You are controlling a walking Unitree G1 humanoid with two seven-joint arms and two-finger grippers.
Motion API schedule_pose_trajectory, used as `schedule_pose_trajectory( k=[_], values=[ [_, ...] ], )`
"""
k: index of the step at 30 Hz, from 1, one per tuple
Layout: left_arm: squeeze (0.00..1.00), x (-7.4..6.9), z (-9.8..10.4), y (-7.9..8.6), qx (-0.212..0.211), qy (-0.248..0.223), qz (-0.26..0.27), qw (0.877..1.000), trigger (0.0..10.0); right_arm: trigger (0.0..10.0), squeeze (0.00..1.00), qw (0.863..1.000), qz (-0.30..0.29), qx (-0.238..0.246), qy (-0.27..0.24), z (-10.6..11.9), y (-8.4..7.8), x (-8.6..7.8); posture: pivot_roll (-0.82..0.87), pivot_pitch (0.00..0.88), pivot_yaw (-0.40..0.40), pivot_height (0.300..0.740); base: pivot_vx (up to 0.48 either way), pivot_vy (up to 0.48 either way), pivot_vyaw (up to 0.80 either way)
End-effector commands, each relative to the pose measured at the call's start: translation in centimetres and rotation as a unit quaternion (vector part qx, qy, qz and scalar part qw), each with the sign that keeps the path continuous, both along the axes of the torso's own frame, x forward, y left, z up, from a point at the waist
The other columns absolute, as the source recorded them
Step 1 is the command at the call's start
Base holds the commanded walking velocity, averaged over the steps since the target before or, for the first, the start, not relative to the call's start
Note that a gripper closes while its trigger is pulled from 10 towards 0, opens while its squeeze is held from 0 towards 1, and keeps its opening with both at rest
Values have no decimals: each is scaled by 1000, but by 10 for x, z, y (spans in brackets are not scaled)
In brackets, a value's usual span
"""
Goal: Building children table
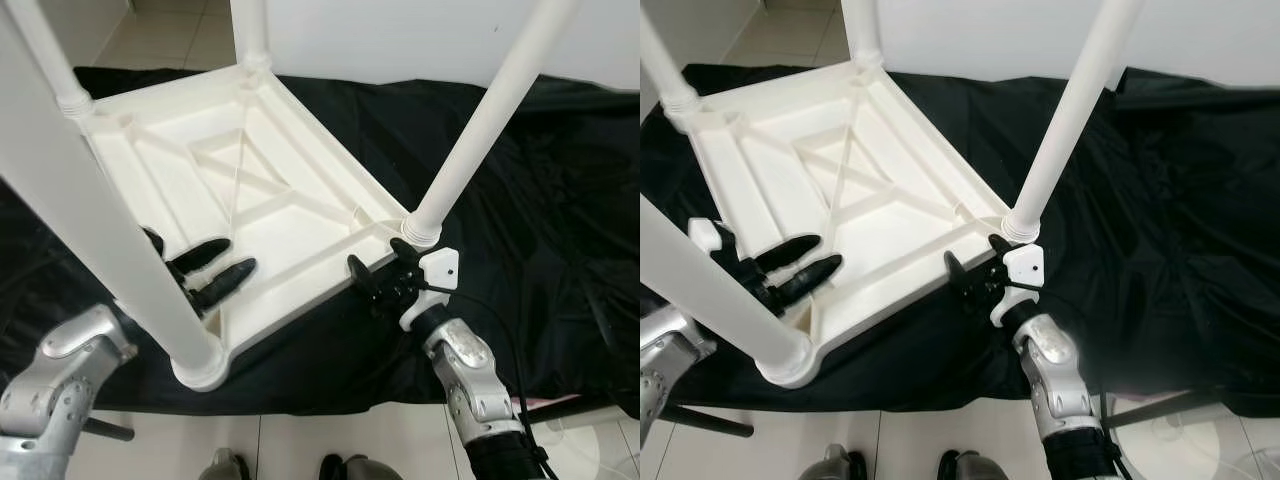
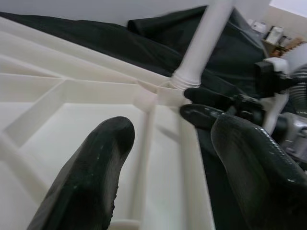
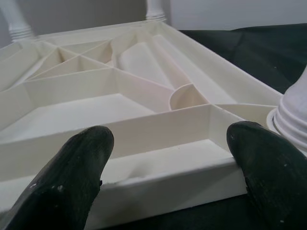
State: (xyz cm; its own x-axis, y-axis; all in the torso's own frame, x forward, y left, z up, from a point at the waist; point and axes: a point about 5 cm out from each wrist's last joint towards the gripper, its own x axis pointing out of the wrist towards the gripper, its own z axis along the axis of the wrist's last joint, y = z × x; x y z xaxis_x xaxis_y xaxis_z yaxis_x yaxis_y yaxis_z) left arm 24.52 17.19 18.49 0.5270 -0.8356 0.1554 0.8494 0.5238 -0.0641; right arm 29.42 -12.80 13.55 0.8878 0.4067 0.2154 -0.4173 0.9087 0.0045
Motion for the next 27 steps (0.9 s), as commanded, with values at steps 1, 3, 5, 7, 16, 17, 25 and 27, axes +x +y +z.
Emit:
schedule_pose_trajectory(
  k=[1, 3, 5, 7, 16, 17, 25, 27],
  values=[
    [0, -19, -3, -16, -8, -2, -122, 993, 10000, 10000, 0, 997, -44, -20, 54, -21, -6, 3, 13, 179, -31, 740, 0, 0, 0],
    [0, -20, -4, -19, -11, 1, -122, 992, 10000, 10000, 0, 996, -62, -21, 63, -22, -10, 7, 12, 180, -33, 740, 0, 0, 0],
    [0, -22, -5, -23, -14, 3, -121, 993, 10000, 10000, 0, 993, -87, -17, 73, -24, -15, 12, 8, 181, -34, 740, 0, 0, 0],
    [0, -24, -5, -26, -14, 4, -121, 993, 10000, 10000, 0, 991, -106, -9, 80, -24, -18, 17, 6, 182, -33, 740, 0, 0, 0],
    [0, -21, -7, -29, -8, 3, -101, 995, 10000, 10000, 0, 981, -169, 70, 58, -15, -15, 15, 5, 179, -47, 740, 0, 0, 0],
    [0, -20, -7, -28, -8, 3, -96, 995, 10000, 10000, 0, 980, -172, 84, 56, -15, -12, 13, 5, 179, -47, 740, 0, 0, 0],
    [0, -14, -8, -26, 2, 0, -80, 997, 10000, 10000, 0, 971, -176, 135, 86, -22, 7, 12, 1, 171, -41, 740, 0, 0, 0],
    [0, -13, -8, -25, 5, -2, -78, 997, 10000, 10000, 0, 972, -177, 134, 76, -20, 10, 10, 5, 166, -46, 740, 0, 0, 0]
  ],
)
